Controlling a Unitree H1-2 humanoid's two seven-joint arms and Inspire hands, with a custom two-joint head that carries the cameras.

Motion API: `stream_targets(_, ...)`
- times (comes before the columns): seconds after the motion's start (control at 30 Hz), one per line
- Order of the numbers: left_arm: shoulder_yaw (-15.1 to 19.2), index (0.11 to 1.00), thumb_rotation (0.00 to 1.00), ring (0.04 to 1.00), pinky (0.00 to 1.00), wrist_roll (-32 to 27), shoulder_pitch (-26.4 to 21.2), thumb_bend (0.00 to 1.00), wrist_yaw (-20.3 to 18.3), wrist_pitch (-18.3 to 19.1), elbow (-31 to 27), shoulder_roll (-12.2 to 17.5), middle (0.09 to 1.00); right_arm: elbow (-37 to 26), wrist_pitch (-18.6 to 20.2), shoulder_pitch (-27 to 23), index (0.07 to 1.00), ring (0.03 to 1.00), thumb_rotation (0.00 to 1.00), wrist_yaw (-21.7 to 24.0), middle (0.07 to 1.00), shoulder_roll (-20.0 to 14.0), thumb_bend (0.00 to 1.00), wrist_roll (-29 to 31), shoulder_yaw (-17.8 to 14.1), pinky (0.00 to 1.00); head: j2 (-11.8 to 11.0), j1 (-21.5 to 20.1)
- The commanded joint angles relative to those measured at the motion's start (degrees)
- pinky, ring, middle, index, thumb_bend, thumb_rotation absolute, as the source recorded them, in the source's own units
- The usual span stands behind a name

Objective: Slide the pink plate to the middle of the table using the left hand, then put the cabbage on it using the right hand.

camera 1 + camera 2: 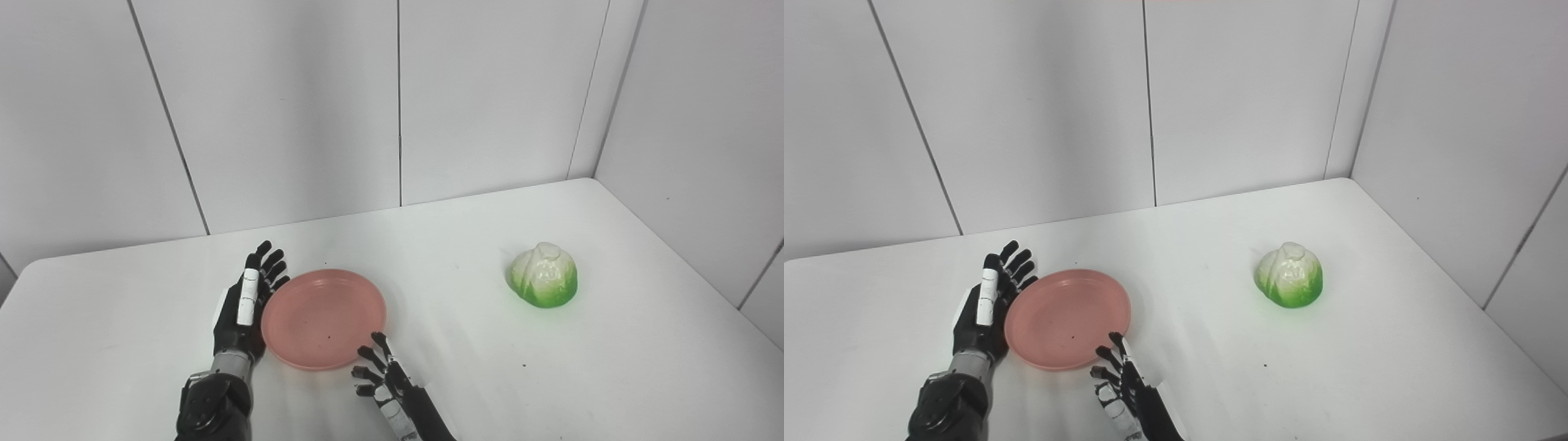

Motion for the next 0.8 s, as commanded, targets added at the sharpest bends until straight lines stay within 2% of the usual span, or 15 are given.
stream_targets(0.0,0.15,0.895,0.85,0.923,0.89,-0.33,1.80,0.90,-0.34,-0.30,2.38,-0.47,0.901,0.77,-3.43,2.77,0.991,0.838,0.98,-0.97,0.908,1.02,0.75,-0.67,-0.05,0.78,0.09,-0.03)
stream_targets(0.07,0.17,0.888,0.85,0.920,0.87,-0.23,1.87,0.91,-0.10,-0.34,2.28,-0.60,0.900,0.99,-6.05,2.79,0.985,0.852,0.90,-2.19,0.907,0.92,0.74,-2.00,-0.49,0.77,0.11,-0.16)
stream_targets(0.13,0.25,0.889,0.85,0.921,0.87,-0.35,1.80,0.90,-0.04,-0.24,2.20,-0.75,0.902,0.74,-6.68,2.72,0.981,0.866,0.89,-3.13,0.915,0.58,0.77,-3.97,-0.80,0.79,0.13,-0.23)
stream_targets(0.23,0.52,0.892,0.85,0.918,0.87,-0.64,1.47,0.89,0.17,-0.27,2.09,-1.31,0.902,-1.69,-4.07,2.51,0.986,0.884,0.92,-3.26,0.932,-0.49,0.82,-7.23,-1.62,0.81,0.34,0.17)
stream_targets(0.33,0.49,0.899,0.85,0.924,0.88,-0.53,1.30,0.89,0.48,0.01,1.29,-1.94,0.905,-6.47,-0.84,2.60,0.982,0.890,0.89,-2.55,0.942,-1.35,0.84,-9.71,-2.63,0.83,0.29,0.37)
stream_targets(0.43,0.32,0.896,0.85,0.913,0.87,-0.20,0.98,0.92,0.70,-0.14,1.23,-2.10,0.902,-11.98,1.49,2.72,0.965,0.875,0.92,-2.44,0.920,-2.44,0.83,-15.99,-3.19,0.80,0.29,0.37)
stream_targets(0.6,0.42,0.905,0.86,0.908,0.86,-0.05,-0.05,0.91,0.73,-0.48,2.42,-1.56,0.904,-20.11,5.39,2.42,0.963,0.913,0.88,1.25,0.932,-4.77,0.84,-19.13,-5.06,0.81,0.09,-0.11)
stream_targets(0.67,0.74,0.900,0.85,0.909,0.86,-0.31,-0.70,0.91,0.69,-0.89,3.54,-1.40,0.903,-23.07,7.64,1.83,0.964,0.912,0.83,3.94,0.937,-6.10,0.83,-17.75,-6.63,0.81,0.09,0.07)
stream_targets(0.77,0.88,0.889,0.85,0.915,0.84,-0.17,-1.33,0.92,0.69,-1.51,4.55,-1.25,0.901,-25.97,10.34,0.13,0.966,0.950,0.47,8.10,0.983,-9.40,0.75,-14.58,-9.99,0.89,0.15,0.58)
